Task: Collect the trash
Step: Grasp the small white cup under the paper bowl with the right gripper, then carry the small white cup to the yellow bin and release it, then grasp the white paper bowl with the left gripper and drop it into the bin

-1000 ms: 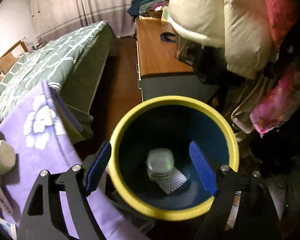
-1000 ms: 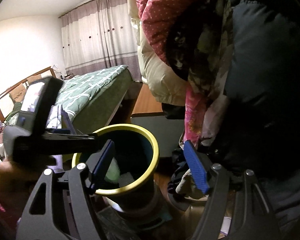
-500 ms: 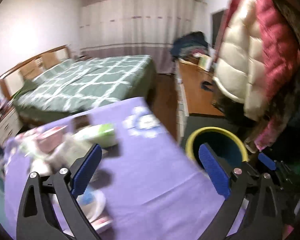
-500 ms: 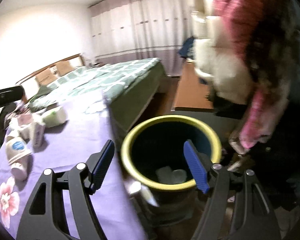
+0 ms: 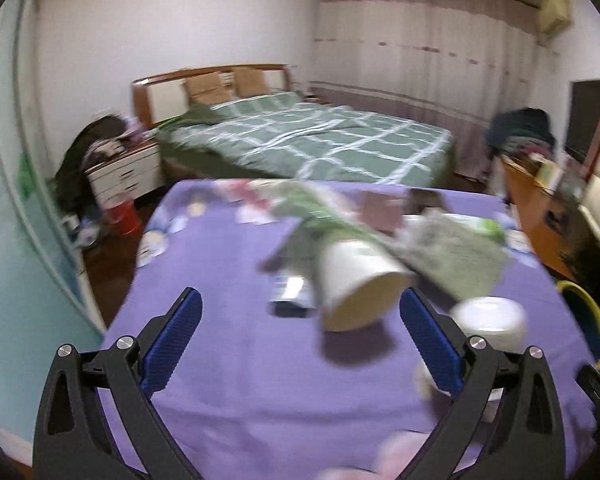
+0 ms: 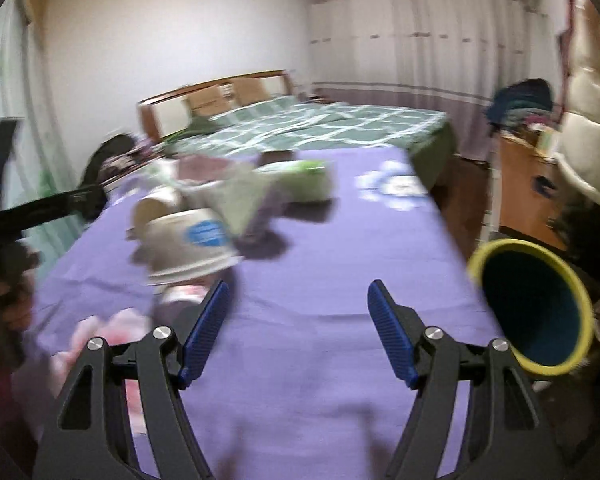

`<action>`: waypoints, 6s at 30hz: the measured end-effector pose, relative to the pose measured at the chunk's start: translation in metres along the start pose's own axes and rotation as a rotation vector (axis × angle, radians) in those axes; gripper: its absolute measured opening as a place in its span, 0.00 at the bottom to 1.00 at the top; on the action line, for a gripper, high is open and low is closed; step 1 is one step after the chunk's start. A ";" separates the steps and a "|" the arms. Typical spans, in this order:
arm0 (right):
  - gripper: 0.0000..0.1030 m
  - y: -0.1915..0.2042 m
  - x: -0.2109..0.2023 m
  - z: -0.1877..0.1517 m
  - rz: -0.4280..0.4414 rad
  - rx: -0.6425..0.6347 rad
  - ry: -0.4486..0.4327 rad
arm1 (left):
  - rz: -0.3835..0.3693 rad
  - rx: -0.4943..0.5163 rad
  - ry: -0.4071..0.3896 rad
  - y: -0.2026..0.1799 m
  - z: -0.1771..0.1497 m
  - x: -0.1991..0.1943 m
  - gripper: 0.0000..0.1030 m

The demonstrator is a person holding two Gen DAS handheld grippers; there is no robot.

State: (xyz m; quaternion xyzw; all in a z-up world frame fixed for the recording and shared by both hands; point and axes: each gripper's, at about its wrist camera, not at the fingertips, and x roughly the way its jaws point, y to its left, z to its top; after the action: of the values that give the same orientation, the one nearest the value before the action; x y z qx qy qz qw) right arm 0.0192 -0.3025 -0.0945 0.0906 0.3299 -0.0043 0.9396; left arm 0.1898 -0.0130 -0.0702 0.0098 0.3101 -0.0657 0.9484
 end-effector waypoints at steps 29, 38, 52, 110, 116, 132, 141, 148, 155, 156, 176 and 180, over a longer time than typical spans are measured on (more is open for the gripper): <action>0.44 0.068 0.078 0.003 0.103 -0.069 0.246 | 0.058 -0.094 0.016 0.033 -0.013 0.018 0.95; 0.44 0.068 0.044 0.014 0.133 -0.105 0.193 | 0.060 -0.097 0.019 0.032 -0.014 0.019 0.95; 0.43 0.036 -0.006 0.029 0.175 -0.017 0.113 | 0.052 -0.082 0.026 0.027 -0.014 0.021 0.95; 0.55 -0.214 0.036 0.037 -0.601 0.372 0.020 | -0.422 0.336 0.052 -0.092 -0.043 -0.012 0.95; 0.55 -0.211 0.034 0.039 -0.608 0.357 0.011 | -0.417 0.395 0.158 -0.128 -0.051 -0.002 0.95; 0.55 -0.213 0.034 0.040 -0.591 0.357 0.013 | -0.397 0.403 0.243 -0.160 -0.058 0.042 0.79; 0.55 -0.213 0.034 0.040 -0.591 0.359 0.012 | -0.400 0.426 0.225 -0.167 -0.056 0.032 0.78; 0.55 -0.217 0.024 0.037 -0.567 0.385 -0.026 | -0.453 0.428 0.221 -0.186 -0.042 0.013 0.78; 0.62 -0.225 -0.033 0.034 -0.567 0.384 -0.087 | -0.541 0.496 0.186 -0.243 -0.026 -0.004 0.78; 0.62 -0.227 -0.040 0.032 -0.570 0.385 -0.093 | -0.556 0.510 0.182 -0.257 -0.024 -0.006 0.78; 0.62 -0.280 -0.124 -0.028 -0.629 0.484 -0.108 | -0.686 0.680 0.247 -0.509 -0.041 0.029 0.79; 0.62 -0.283 -0.128 -0.027 -0.637 0.495 -0.118 | -0.706 0.664 0.264 -0.529 -0.042 0.041 0.94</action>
State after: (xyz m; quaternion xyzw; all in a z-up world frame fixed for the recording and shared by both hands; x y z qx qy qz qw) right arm -0.1170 -0.5824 -0.0834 0.2071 0.2758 -0.3795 0.8585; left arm 0.1284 -0.5401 -0.1170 0.2140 0.3741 -0.4761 0.7666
